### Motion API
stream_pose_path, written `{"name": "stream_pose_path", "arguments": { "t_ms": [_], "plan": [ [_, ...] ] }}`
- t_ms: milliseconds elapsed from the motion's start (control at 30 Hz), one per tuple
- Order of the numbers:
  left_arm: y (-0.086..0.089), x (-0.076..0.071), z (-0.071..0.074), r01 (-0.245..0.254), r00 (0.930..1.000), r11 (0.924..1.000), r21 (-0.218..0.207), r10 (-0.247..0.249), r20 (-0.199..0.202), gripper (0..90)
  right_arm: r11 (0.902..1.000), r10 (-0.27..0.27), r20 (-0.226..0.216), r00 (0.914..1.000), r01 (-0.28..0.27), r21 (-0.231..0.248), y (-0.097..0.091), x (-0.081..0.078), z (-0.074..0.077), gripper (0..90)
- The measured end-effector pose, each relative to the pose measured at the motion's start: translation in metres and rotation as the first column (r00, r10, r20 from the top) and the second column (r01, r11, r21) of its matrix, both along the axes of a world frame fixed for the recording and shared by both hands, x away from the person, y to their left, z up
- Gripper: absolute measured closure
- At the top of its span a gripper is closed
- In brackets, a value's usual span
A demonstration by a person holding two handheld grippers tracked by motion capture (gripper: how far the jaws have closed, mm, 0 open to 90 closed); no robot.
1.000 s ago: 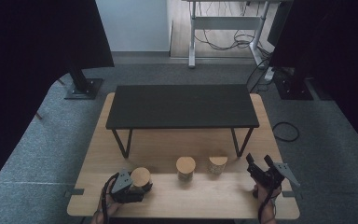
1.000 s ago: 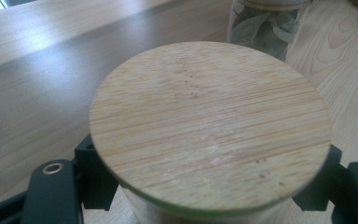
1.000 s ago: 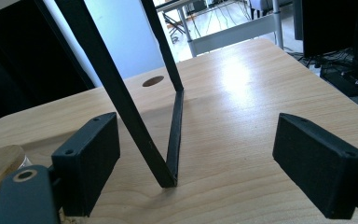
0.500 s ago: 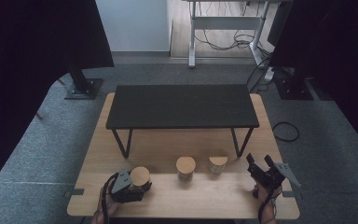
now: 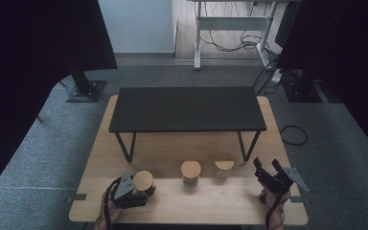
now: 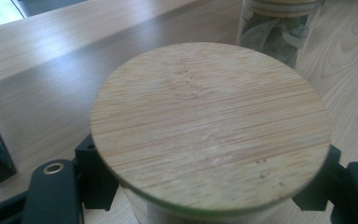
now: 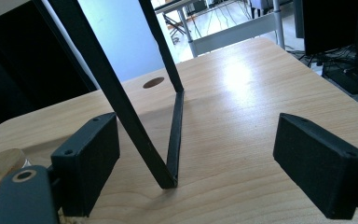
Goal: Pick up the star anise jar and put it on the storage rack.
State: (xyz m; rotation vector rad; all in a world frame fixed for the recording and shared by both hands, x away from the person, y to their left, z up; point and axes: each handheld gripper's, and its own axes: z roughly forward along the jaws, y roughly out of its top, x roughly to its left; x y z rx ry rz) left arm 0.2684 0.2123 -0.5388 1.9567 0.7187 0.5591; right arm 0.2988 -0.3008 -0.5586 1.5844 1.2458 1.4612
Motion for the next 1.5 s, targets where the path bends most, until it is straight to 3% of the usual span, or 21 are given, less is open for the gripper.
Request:
{"name": "stream_pose_path", "arguments": {
  "t_ms": [567, 1500],
  "plan": [
    [0.012, -0.011, 0.025, 0.043, 0.9977, 0.9983, -0.039, -0.041, 0.053, 24.9, 1.0, 0.002, 0.0, 1.0, -0.002, 0.008, -0.001, 0.0, 0.0, 13.7],
    [0.014, -0.019, 0.042, -0.006, 0.9953, 0.9968, -0.08, 0.014, 0.096, 24.9, 1.0, 0.001, 0.001, 1.0, -0.001, 0.0, 0.0, 0.0, 0.0, 13.4]
  ]
}}
